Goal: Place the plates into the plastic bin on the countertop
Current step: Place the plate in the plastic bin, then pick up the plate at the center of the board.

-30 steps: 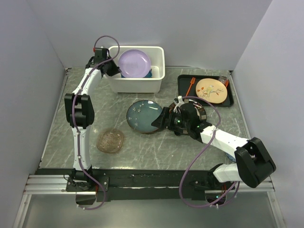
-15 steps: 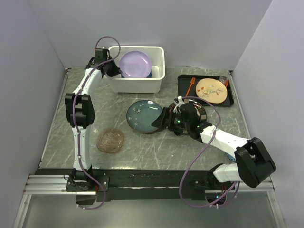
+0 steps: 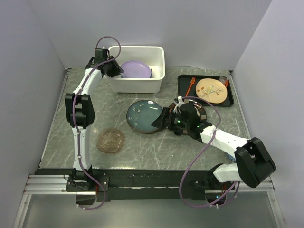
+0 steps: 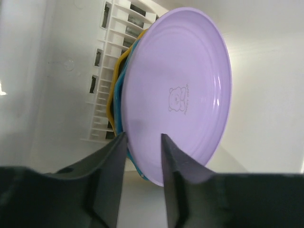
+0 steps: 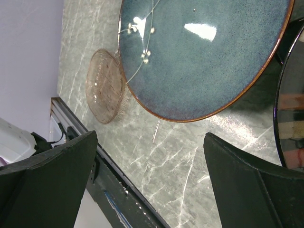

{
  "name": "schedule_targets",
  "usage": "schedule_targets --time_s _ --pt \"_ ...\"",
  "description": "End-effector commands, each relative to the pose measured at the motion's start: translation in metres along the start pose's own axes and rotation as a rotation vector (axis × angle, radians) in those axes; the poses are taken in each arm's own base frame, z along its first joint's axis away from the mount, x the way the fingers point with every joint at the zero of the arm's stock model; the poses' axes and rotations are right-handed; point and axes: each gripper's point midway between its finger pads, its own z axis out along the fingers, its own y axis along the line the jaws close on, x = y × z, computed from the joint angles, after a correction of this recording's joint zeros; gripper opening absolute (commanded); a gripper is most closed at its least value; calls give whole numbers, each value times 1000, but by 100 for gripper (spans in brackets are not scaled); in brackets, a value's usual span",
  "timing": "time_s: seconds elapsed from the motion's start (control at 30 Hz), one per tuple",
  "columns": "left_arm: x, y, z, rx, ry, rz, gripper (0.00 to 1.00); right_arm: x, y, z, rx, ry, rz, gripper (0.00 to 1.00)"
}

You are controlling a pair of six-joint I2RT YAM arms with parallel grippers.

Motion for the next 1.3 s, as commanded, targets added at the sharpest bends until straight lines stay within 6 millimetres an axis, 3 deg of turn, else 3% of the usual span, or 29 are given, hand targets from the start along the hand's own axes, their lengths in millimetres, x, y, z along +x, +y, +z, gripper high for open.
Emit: schedule_targets --time_s 0.0,0.13,0.27,0.3,0.37,0.4,0.47,0.5,0.57,0.6,0.67,0.8,0.9,0.93,1.0,1.03,1.27 --pt "-34 -36 -30 88 -86 59 45 -9 13 -5 -33 -31 -33 100" --pt "-50 -49 -50 99 -134 95 61 -9 14 -6 -35 -33 -34 100" --pt "-68 -69 -82 129 -197 120 70 -10 14 -8 -38 -38 -33 100" --pt "-75 -80 -99 149 -225 127 71 -9 15 -8 -40 -38 -33 100" --pt "-77 -89 -114 180 -239 130 72 -10 16 -10 -42 -44 -36 100" --pt "-83 -103 -135 212 -266 132 73 -10 16 -10 -39 -41 -36 100" --pt "-78 -110 -149 244 -266 131 74 -11 17 -13 -37 -44 -48 100" --pt "-80 -122 -173 277 -292 138 74 -11 16 -14 -29 -41 -50 100" --pt "-65 -122 -180 290 -266 143 75 -11 15 -14 -19 -41 -61 100" --pt "-62 -130 -200 315 -277 161 75 -10 14 -15 -12 -36 -62 100" --pt "-42 -130 -212 318 -251 175 75 -11 12 -15 -6 -38 -66 100" --pt "1 -123 -215 297 -159 211 76 -12 13 -13 -2 -28 -68 100" --pt "44 -118 -213 291 -77 230 76 -18 17 -13 -1 -43 -71 100" --pt "63 -104 -203 262 -36 226 75 -19 18 -12 -9 -44 -74 100" --pt "79 -97 -208 253 -20 221 75 -20 17 -9 -1 -33 -78 100" --pt "93 -84 -201 233 11 213 75 -21 17 -8 4 -28 -92 100" --pt "130 -40 -198 134 79 208 75 -24 19 -5 1 -31 -80 100"
